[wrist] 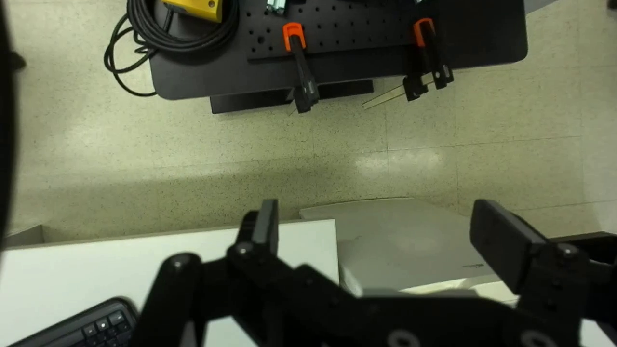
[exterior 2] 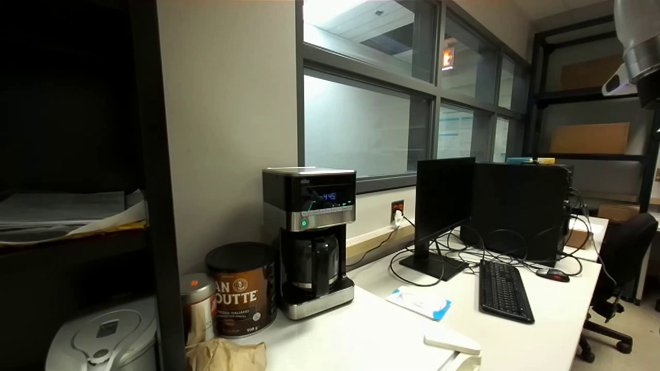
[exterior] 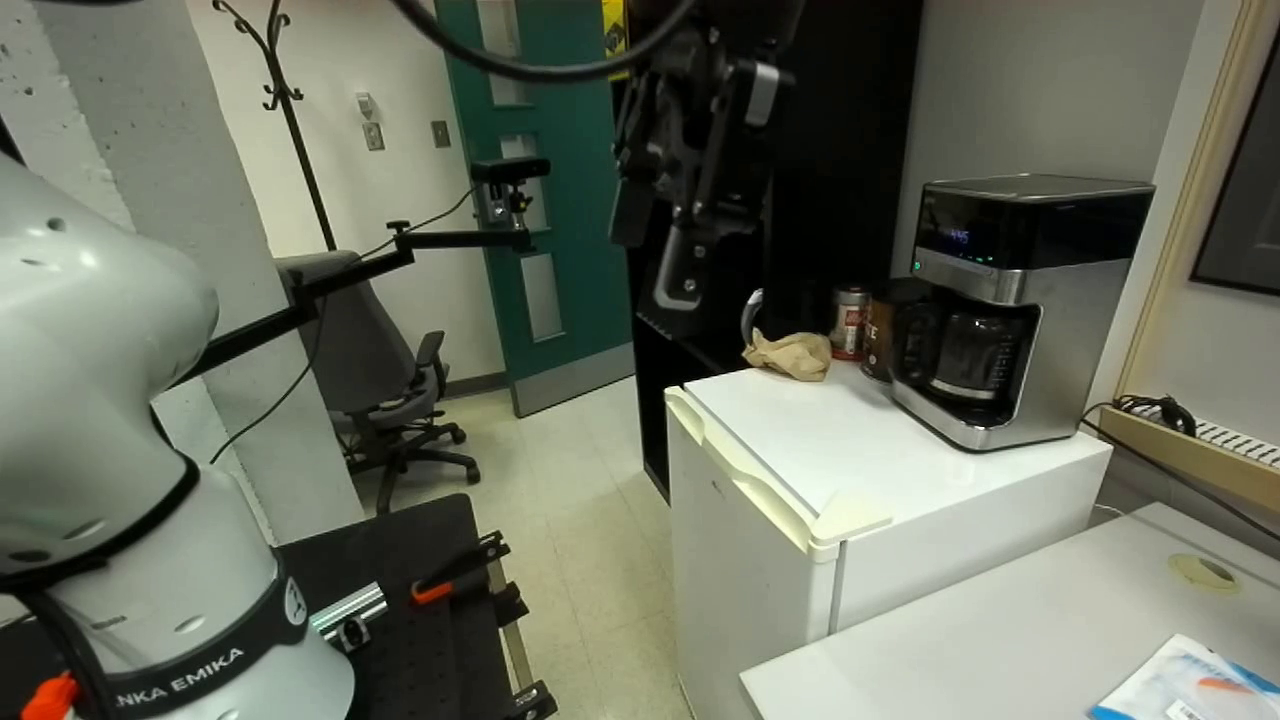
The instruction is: Press a button on the right side of the coffee machine
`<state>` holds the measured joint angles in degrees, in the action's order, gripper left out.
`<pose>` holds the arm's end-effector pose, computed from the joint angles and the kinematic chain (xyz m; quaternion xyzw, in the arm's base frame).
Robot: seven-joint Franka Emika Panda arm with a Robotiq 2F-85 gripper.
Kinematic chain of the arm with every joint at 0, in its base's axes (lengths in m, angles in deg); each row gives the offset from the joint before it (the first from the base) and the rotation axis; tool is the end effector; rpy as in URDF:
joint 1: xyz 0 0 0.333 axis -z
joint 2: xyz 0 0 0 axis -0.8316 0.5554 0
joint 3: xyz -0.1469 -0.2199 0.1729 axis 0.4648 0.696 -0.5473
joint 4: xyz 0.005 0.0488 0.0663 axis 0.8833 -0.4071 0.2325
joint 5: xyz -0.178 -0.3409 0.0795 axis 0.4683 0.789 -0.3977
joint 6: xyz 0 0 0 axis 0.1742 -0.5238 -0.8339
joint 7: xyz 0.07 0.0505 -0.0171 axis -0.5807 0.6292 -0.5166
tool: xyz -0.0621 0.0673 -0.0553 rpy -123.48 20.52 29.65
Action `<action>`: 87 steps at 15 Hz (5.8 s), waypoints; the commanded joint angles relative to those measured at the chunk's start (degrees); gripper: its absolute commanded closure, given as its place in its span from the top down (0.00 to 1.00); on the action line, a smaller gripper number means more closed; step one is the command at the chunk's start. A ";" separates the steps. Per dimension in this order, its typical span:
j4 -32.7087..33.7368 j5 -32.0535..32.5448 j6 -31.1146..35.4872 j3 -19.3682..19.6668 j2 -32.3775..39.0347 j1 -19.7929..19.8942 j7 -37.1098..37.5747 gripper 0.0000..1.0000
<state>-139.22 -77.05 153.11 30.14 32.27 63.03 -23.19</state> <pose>0.3628 -0.1534 0.5051 -0.9878 0.0534 0.1322 0.0625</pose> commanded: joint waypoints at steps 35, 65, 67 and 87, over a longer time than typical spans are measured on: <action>38.98 85.47 78.02 -7.31 57.11 -13.89 45.20 0.00; 46.41 94.25 78.79 -9.15 63.34 -13.26 55.18 0.00; 46.66 93.72 78.70 -9.25 63.77 -13.18 54.79 0.00; 32.22 96.98 81.00 -8.77 55.00 -13.50 55.77 0.00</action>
<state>-98.52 16.85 232.17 20.65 93.55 49.50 30.66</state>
